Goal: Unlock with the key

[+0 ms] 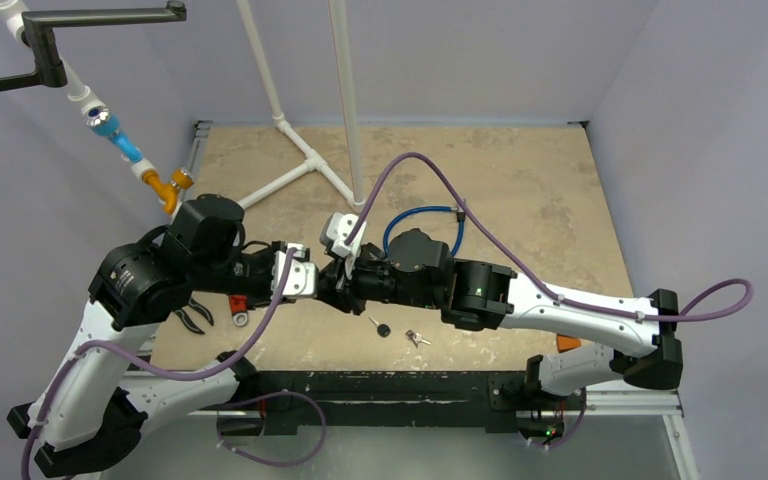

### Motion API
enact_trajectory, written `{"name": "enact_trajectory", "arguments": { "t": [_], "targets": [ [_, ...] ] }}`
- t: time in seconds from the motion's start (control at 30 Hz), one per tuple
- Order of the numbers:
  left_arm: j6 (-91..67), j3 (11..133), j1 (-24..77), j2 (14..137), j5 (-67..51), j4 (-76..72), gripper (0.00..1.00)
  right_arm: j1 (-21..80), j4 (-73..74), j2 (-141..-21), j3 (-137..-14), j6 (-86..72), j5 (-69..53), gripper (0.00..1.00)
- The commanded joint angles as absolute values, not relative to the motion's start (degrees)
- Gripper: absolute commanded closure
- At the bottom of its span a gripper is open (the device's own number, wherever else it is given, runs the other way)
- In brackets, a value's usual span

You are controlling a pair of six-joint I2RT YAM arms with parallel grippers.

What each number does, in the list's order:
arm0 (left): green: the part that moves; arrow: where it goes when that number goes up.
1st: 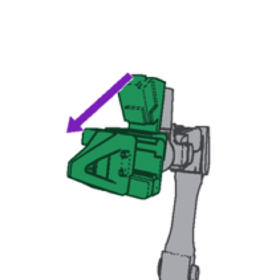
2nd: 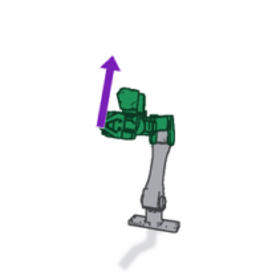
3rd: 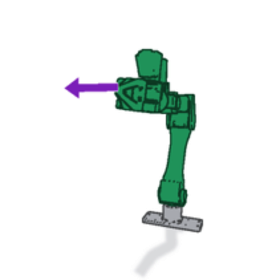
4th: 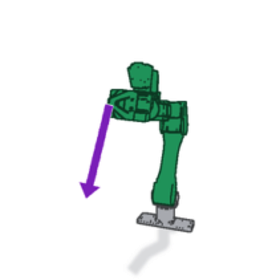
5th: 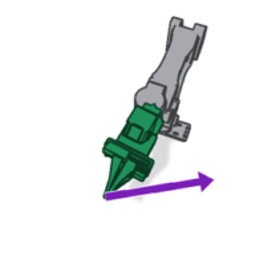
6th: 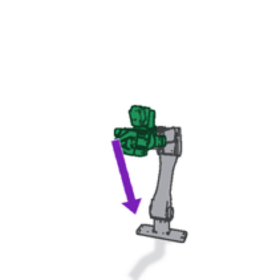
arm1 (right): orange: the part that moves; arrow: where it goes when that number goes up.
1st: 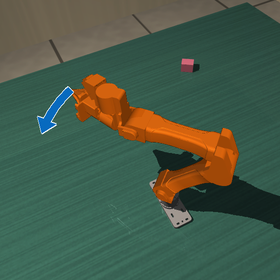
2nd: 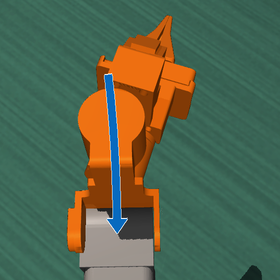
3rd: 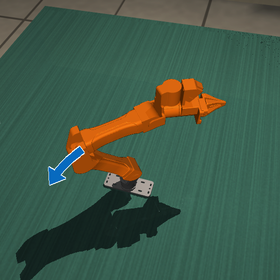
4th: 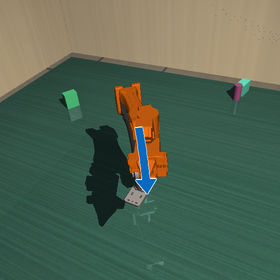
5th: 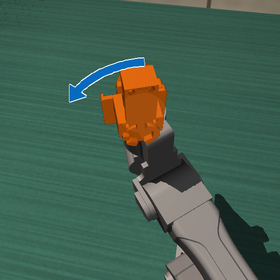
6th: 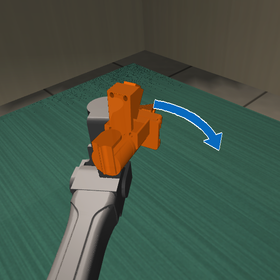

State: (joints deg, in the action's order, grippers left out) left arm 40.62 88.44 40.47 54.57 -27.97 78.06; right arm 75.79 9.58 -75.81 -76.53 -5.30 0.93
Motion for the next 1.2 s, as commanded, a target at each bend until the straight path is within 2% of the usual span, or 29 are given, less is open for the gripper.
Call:
{"name": "enact_trajectory", "arguments": {
  "t": [0.0, 0.13, 0.27, 0.37, 0.47, 0.73, 0.9, 1.17],
  "targets": [
    [38.1, 87.2, 40.4, 53.6, -28.9, 74.1, 1.0, 76.1, 5.0, -73.3, -78.7, -6.3, 0.4, 0.94],
    [37.6, 87.2, 40.4, 53.3, -28.4, 74.0, 1.0, 76.1, 5.9, -72.2, -78.4, -7.0, 0.5, 0.84],
    [37.4, 86.8, 40.4, 53.1, -27.6, 74.1, 1.0, 76.1, 6.2, -71.2, -78.9, -6.7, 0.1, 0.59],
    [37.5, 86.2, 40.4, 52.9, -26.8, 74.2, 1.0, 76.0, 6.9, -70.1, -79.2, -6.2, -0.8, 0.51],
    [37.6, 85.7, 40.4, 52.8, -26.0, 74.2, 1.0, 76.0, 7.9, -68.6, -79.2, -5.8, -1.5, 0.48],
    [36.7, 85.2, 40.4, 52.2, -25.8, 73.6, 1.0, 76.0, 11.7, -66.2, -78.4, -4.9, 1.1, 0.49],
    [35.0, 86.4, 40.4, 52.4, -28.2, 73.3, 1.0, 76.0, 13.7, -68.1, -79.3, -3.1, -2.3, 0.45],
    [36.1, 91.8, 40.4, 55.5, -34.3, 78.9, 1.0, 76.0, 13.8, -71.9, -81.9, -0.3, -5.8, 0.43]
  ]
}}
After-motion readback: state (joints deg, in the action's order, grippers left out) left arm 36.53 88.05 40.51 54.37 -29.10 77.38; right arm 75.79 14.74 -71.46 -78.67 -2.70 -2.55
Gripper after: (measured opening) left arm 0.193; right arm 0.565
